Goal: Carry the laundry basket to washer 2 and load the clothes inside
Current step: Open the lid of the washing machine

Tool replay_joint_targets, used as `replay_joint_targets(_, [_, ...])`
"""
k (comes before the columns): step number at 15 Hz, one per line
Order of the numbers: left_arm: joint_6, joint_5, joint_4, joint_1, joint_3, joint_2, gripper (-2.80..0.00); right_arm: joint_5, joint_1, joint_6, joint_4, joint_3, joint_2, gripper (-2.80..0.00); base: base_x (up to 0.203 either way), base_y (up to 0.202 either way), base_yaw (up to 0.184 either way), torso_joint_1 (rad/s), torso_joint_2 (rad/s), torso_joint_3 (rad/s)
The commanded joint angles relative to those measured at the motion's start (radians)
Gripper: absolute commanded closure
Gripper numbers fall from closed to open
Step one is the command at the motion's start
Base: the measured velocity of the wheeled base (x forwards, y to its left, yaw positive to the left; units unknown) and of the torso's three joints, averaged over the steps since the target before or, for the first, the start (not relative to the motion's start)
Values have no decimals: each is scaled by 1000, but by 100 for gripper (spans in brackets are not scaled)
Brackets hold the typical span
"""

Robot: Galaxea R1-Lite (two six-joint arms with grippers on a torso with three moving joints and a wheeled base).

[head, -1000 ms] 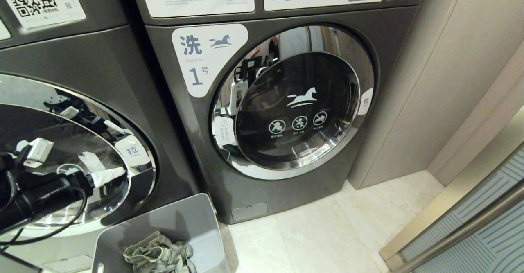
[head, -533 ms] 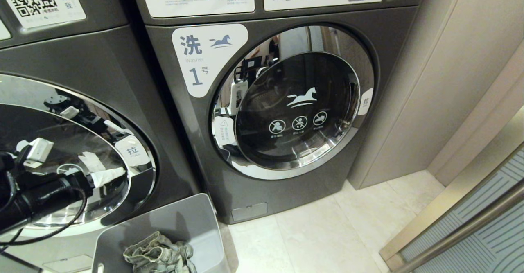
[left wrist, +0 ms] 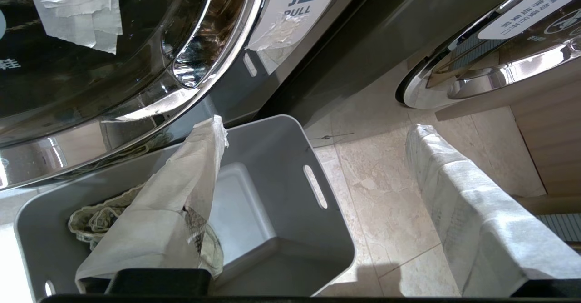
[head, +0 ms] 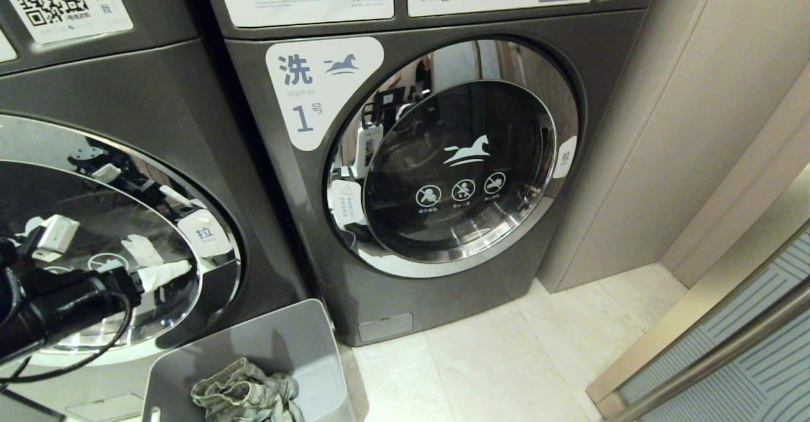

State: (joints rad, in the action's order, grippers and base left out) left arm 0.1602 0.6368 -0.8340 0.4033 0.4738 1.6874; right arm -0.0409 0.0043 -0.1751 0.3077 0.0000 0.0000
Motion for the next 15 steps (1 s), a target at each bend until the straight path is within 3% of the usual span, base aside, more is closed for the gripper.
replay_joint_targets(1, [1, 1, -2, 2, -10, -11, -280, -1, 0, -1, 2, 40, 0, 0, 0, 0, 0, 0, 0, 0])
replay_joint_targets(3, [-14, -8, -4, 2, -21, -22, -280, -1, 0, -1, 2, 40, 0, 0, 0, 0, 0, 0, 0, 0])
replay_joint_targets(8, [-36, -107, 30, -1, -27, -26, -280, -1, 0, -1, 2, 40, 0, 0, 0, 0, 0, 0, 0, -6])
replay_joint_targets(15, [-36, -115, 30, -9, -35, -35, -280, -1, 0, -1, 2, 40, 1, 0, 0, 0, 0, 6, 4, -56])
